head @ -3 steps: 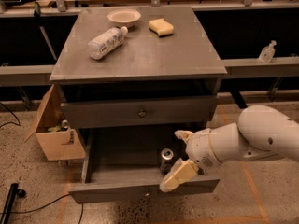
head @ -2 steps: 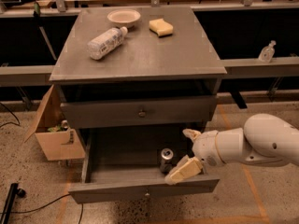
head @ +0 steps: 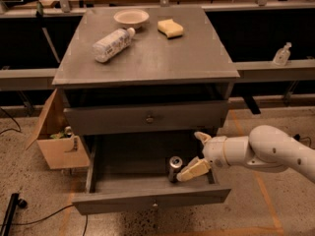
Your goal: Pick redbull can from middle drawer and place on counter
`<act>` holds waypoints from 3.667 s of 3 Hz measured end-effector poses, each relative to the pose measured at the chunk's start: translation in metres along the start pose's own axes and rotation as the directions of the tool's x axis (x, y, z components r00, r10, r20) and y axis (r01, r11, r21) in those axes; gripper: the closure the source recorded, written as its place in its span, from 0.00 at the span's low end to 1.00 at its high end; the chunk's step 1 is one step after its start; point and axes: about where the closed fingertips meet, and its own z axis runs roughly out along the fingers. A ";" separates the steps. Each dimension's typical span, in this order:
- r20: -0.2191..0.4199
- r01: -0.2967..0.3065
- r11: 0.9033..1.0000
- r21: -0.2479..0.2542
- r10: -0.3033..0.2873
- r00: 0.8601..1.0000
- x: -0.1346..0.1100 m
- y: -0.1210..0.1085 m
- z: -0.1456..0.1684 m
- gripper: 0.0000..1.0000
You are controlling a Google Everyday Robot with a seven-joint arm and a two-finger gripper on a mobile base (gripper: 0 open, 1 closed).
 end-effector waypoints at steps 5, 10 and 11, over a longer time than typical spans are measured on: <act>-0.088 -0.060 0.998 -0.016 0.059 0.994 0.108 -0.083 0.106 0.00; -0.028 -0.012 0.999 -0.049 0.011 1.000 0.097 -0.037 0.106 0.95; 0.061 0.043 0.999 0.026 -0.044 0.997 0.037 -0.013 0.037 1.00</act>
Offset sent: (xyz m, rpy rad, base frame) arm 0.0695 -0.0311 -0.1486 -0.0903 0.0744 -0.0101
